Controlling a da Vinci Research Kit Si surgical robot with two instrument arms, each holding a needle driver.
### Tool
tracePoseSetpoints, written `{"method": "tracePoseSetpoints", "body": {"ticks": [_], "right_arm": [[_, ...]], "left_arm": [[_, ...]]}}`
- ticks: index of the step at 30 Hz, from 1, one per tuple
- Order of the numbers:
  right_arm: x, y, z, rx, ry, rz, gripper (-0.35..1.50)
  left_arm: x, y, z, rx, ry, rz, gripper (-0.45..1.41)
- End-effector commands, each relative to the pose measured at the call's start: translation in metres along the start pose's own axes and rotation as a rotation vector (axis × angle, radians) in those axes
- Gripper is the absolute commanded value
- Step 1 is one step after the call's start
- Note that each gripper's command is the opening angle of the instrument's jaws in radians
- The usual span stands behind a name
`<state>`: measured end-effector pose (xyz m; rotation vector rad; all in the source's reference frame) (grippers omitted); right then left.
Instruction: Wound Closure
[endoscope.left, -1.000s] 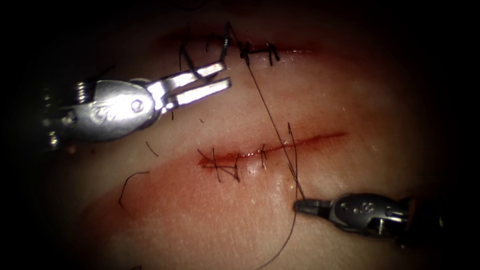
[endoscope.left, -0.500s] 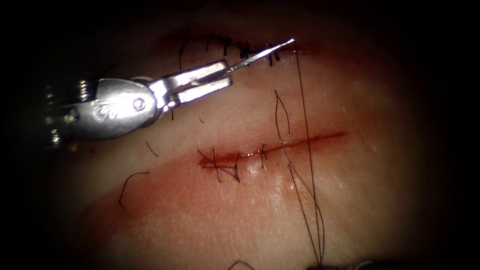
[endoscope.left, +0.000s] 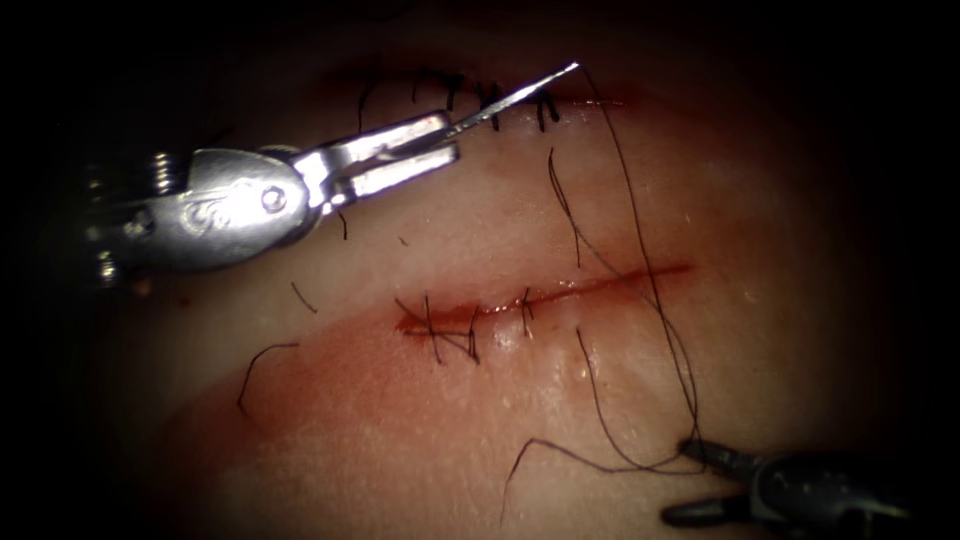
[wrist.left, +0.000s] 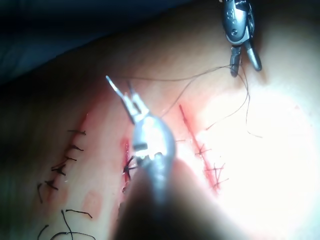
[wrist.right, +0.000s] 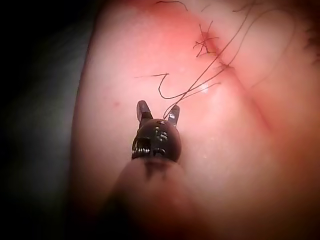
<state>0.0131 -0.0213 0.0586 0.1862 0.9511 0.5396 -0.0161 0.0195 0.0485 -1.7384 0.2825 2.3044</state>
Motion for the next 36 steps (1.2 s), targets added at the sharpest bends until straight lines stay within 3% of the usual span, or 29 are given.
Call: {"method": "tracePoseSetpoints", "body": {"ticks": [1,5,8,9,18,21,27,32,36], "right_arm": [[-0.0007,-0.0007,0.0003,0.033,0.021,-0.004,1.48],[-0.0009,-0.0005,-0.0002,0.059,0.047,-0.006,1.48],[-0.0011,-0.0001,-0.0011,0.089,0.105,-0.008,1.48],[-0.0013,0.0002,-0.0016,0.104,0.124,-0.013,1.48],[-0.0024,0.0020,-0.0031,0.133,0.178,-0.016,1.48],[-0.0038,0.0036,-0.0028,0.125,0.197,-0.073,1.35],[-0.0042,0.0058,0.0024,0.035,0.129,-0.180,1.33],[-0.0034,0.0064,0.0102,-0.053,0.002,-0.421,1.30],[-0.0036,0.0070,0.0128,-0.070,-0.084,-0.502,1.30]], "left_arm": [[-0.0006,0.0001,0.0007,-0.001,0.001,0.000,-0.45],[-0.0015,-0.0005,0.0005,0.004,-0.009,0.001,-0.45],[-0.0035,-0.0015,0.0002,0.012,-0.025,0.003,-0.45],[-0.0056,-0.0023,-0.0001,0.031,-0.058,0.008,-0.45],[-0.0109,-0.0024,-0.0014,0.069,-0.115,0.014,-0.45],[-0.0119,-0.0025,-0.0020,0.081,-0.133,0.008,-0.45],[-0.0116,-0.0027,-0.0021,0.092,-0.150,0.004,-0.45],[-0.0118,-0.0031,-0.0026,0.093,-0.156,0.003,-0.45],[-0.0117,-0.0031,-0.0026,0.093,-0.157,0.002,-0.45]]}}
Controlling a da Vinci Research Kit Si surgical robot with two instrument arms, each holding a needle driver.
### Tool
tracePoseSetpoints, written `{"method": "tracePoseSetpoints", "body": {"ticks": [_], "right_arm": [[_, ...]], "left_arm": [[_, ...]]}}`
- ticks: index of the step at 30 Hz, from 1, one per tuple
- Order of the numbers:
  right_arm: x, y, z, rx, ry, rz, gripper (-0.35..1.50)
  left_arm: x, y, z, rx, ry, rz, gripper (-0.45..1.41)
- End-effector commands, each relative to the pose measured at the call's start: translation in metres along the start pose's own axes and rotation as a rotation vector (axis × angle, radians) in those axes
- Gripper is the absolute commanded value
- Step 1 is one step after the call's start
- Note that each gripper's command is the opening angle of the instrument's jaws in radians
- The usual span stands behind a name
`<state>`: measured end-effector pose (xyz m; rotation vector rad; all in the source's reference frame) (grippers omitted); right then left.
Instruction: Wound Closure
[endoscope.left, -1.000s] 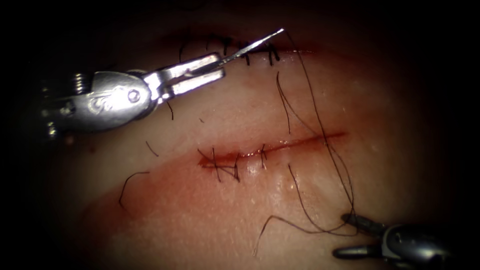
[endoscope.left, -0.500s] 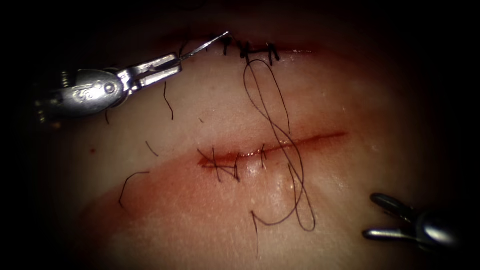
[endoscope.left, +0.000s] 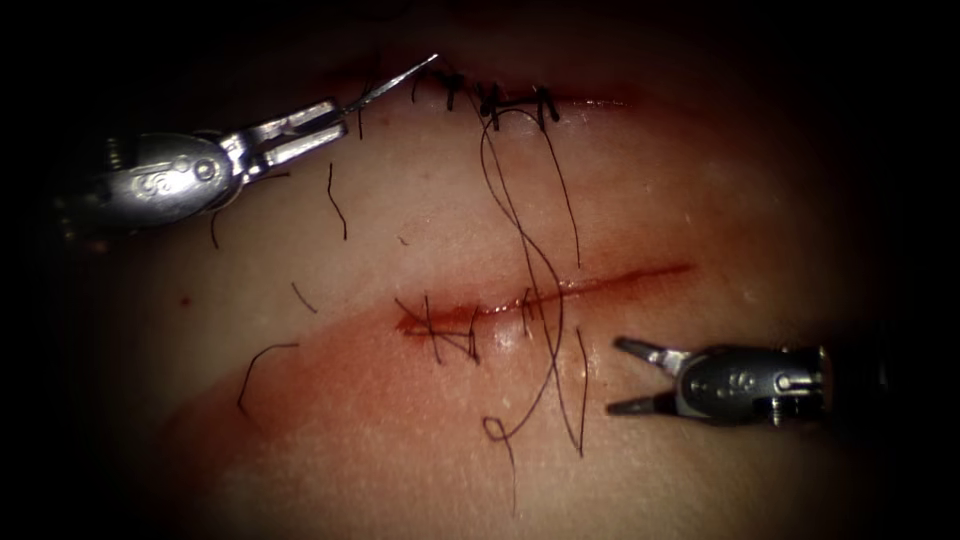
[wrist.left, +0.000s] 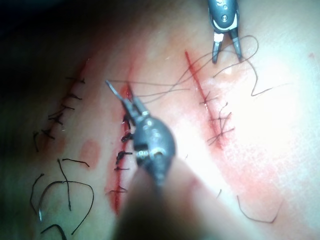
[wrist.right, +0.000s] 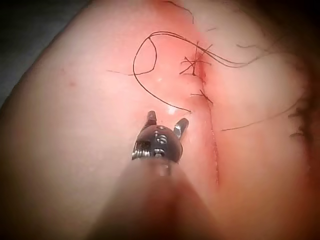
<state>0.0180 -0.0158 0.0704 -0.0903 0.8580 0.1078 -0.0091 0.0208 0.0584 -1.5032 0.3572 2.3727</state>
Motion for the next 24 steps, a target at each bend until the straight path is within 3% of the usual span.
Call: {"method": "tracePoseSetpoints", "body": {"ticks": [1,9,11,12,13,14,16,24], "right_arm": [[0.0002,-0.0004,0.0019,-0.009,-0.010,-0.018,1.30],[0.0014,-0.0004,0.0043,-0.055,-0.030,-0.082,1.23],[0.0018,-0.0006,0.0044,-0.056,-0.031,-0.081,0.98],[0.0018,-0.0006,0.0044,-0.056,-0.031,-0.081,0.98],[0.0019,-0.0007,0.0043,-0.051,-0.026,-0.081,0.51],[0.0021,-0.0008,0.0039,-0.036,-0.008,-0.082,-0.25],[0.0021,-0.0009,0.0037,-0.032,-0.004,-0.082,-0.35],[0.0032,-0.0036,-0.0010,-0.002,0.010,-0.053,-0.35]], "left_arm": [[-0.0003,0.0002,0.0007,-0.001,0.001,0.000,-0.45],[-0.0003,0.0003,0.0007,-0.001,0.001,0.000,-0.45],[-0.0002,0.0003,0.0007,-0.001,0.001,0.000,-0.45],[-0.0002,0.0003,0.0007,-0.001,0.001,0.000,-0.45],[-0.0002,0.0003,0.0007,-0.001,0.001,0.000,-0.45],[-0.0002,0.0002,0.0007,-0.001,0.001,0.000,-0.45],[-0.0002,0.0002,0.0007,-0.001,0.000,0.000,-0.45],[-0.0003,0.0001,0.0007,0.001,-0.002,-0.001,-0.45]]}}
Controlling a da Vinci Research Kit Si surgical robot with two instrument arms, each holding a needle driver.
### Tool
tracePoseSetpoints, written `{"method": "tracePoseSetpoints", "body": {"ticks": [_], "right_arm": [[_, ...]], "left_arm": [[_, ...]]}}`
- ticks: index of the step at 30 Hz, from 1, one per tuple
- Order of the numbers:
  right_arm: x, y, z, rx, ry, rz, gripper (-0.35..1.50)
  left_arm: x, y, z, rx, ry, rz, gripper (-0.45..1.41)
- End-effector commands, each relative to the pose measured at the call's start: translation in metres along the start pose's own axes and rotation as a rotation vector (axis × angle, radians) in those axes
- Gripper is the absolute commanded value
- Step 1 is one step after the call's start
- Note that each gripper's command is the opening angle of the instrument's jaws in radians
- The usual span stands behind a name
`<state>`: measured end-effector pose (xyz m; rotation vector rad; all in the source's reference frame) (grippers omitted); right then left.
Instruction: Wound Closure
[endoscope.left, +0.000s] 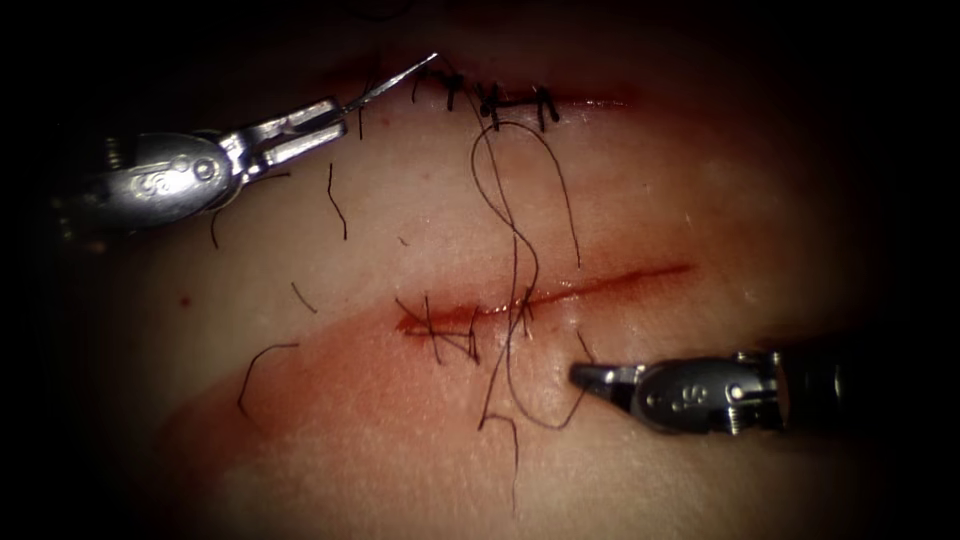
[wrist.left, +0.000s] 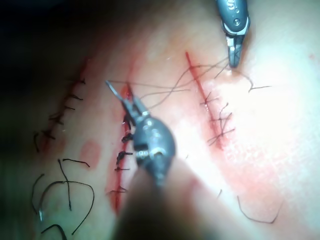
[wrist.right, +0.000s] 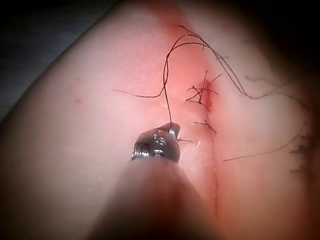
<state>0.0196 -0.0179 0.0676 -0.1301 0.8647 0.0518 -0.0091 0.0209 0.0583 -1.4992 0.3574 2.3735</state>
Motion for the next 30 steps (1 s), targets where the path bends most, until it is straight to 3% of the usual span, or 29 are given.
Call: {"method": "tracePoseSetpoints", "body": {"ticks": [1,8,14,22,28,29,30], "right_arm": [[0.0006,-0.0018,-0.0006,0.016,-0.004,0.010,-0.35],[0.0037,-0.0054,-0.0058,0.055,-0.024,0.042,-0.35],[0.0077,-0.0082,-0.0097,0.159,-0.032,0.092,-0.35],[0.0122,-0.0104,-0.0123,0.279,0.011,0.108,-0.35],[0.0130,-0.0107,-0.0128,0.318,0.043,0.114,-0.35],[0.0129,-0.0106,-0.0126,0.316,0.052,0.136,0.27],[0.0126,-0.0102,-0.0125,0.286,0.087,0.143,1.09]], "left_arm": [[-0.0005,0.0002,0.0008,0.000,0.001,0.000,-0.45],[-0.0007,0.0001,0.0008,0.001,-0.001,0.001,-0.45],[-0.0008,0.0001,0.0008,0.002,-0.002,0.001,-0.45],[-0.0008,0.0000,0.0008,0.002,-0.002,0.001,-0.45],[-0.0008,0.0000,0.0008,0.000,0.000,0.001,-0.45],[-0.0008,0.0000,0.0008,0.000,0.000,0.001,-0.45],[-0.0008,0.0000,0.0008,0.000,0.000,0.001,-0.45]]}}
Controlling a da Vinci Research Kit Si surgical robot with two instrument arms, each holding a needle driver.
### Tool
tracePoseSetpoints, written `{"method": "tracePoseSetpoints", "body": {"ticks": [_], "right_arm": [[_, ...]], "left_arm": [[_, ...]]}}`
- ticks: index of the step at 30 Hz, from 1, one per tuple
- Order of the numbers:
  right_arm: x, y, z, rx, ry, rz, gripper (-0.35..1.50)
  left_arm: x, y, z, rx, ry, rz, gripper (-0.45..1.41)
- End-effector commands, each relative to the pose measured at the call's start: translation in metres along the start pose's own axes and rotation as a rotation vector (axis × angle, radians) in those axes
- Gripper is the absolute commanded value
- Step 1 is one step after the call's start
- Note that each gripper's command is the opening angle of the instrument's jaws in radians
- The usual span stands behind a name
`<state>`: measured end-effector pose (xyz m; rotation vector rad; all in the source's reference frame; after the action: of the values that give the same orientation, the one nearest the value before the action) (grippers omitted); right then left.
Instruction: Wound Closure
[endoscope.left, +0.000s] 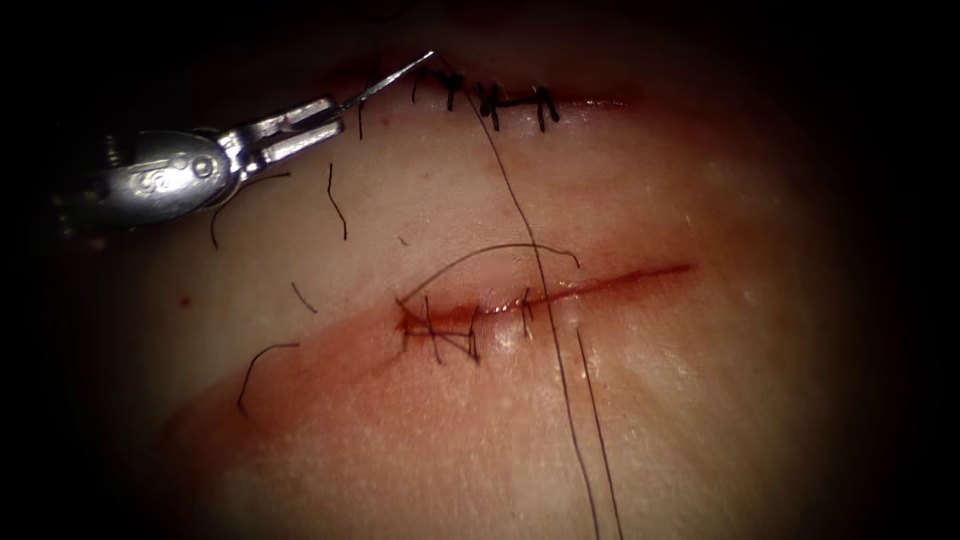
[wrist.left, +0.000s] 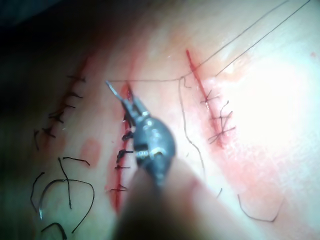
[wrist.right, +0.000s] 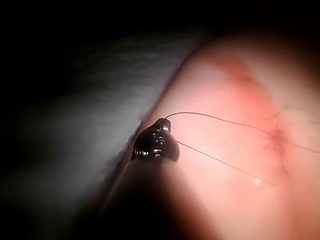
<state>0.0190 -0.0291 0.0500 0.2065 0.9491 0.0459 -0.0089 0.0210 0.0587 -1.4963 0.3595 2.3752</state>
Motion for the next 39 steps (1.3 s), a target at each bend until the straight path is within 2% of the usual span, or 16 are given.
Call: {"method": "tracePoseSetpoints", "body": {"ticks": [1,2,4,6,12,16,17,19,20,22,24,29,31,33,38,39], "right_arm": [[-0.0006,-0.0005,0.0008,-0.011,0.011,0.004,1.09],[-0.0012,0.0005,0.0004,-0.054,0.075,0.004,1.40],[-0.0020,0.0015,-0.0004,-0.092,0.143,0.004,1.48],[-0.0037,0.0024,-0.0025,-0.098,0.195,0.057,1.48],[-0.0098,-0.0005,-0.0098,0.089,0.300,0.123,1.48],[-0.0136,-0.0021,-0.0131,0.113,0.259,0.142,1.48],[-0.0151,-0.0021,-0.0146,0.121,0.243,0.164,1.33],[-0.0160,-0.0018,-0.0156,0.111,0.229,0.170,1.33],[-0.0175,-0.0011,-0.0176,0.025,0.172,0.192,1.48],[-0.0196,-0.0024,-0.0198,0.053,0.079,0.239,1.48],[-0.0204,-0.0031,-0.0205,0.060,0.059,0.264,1.48],[-0.0201,-0.0020,-0.0203,0.014,0.143,0.320,1.48],[-0.0190,0.0011,-0.0192,-0.118,0.208,0.366,1.45],[-0.0174,0.0057,-0.0165,-0.298,0.209,0.275,1.46],[-0.0156,0.0120,-0.0083,-0.408,0.128,0.094,1.43],[-0.0156,0.0120,-0.0083,-0.408,0.128,0.094,1.43]], "left_arm": [[-0.0004,0.0002,0.0007,-0.001,0.002,0.000,-0.45],[-0.0004,0.0002,0.0007,-0.001,0.001,0.000,-0.45],[-0.0004,0.0002,0.0007,-0.001,0.001,0.000,-0.45],[-0.0004,0.0001,0.0006,-0.001,0.001,0.000,-0.45],[-0.0007,-0.0003,0.0003,-0.004,0.001,0.000,-0.45],[-0.0007,-0.0003,0.0002,-0.004,0.000,-0.001,-0.45],[-0.0007,-0.0003,0.0002,-0.003,0.000,-0.001,-0.45],[-0.0006,-0.0002,0.0002,-0.003,-0.001,-0.001,-0.45],[-0.0006,-0.0002,0.0002,-0.003,-0.001,-0.001,-0.45],[-0.0006,-0.0003,0.0000,-0.004,-0.001,-0.001,-0.45],[-0.0006,-0.0004,-0.0001,-0.005,-0.001,-0.001,-0.45],[-0.0005,-0.0002,0.0001,-0.001,-0.004,-0.001,-0.45],[-0.0003,0.0000,0.0001,0.001,-0.007,-0.001,-0.45],[-0.0002,0.0000,0.0001,0.000,-0.005,-0.002,-0.45],[-0.0002,-0.0001,0.0000,-0.002,-0.004,-0.002,-0.45],[-0.0002,-0.0001,0.0000,-0.002,-0.004,-0.002,-0.45]]}}
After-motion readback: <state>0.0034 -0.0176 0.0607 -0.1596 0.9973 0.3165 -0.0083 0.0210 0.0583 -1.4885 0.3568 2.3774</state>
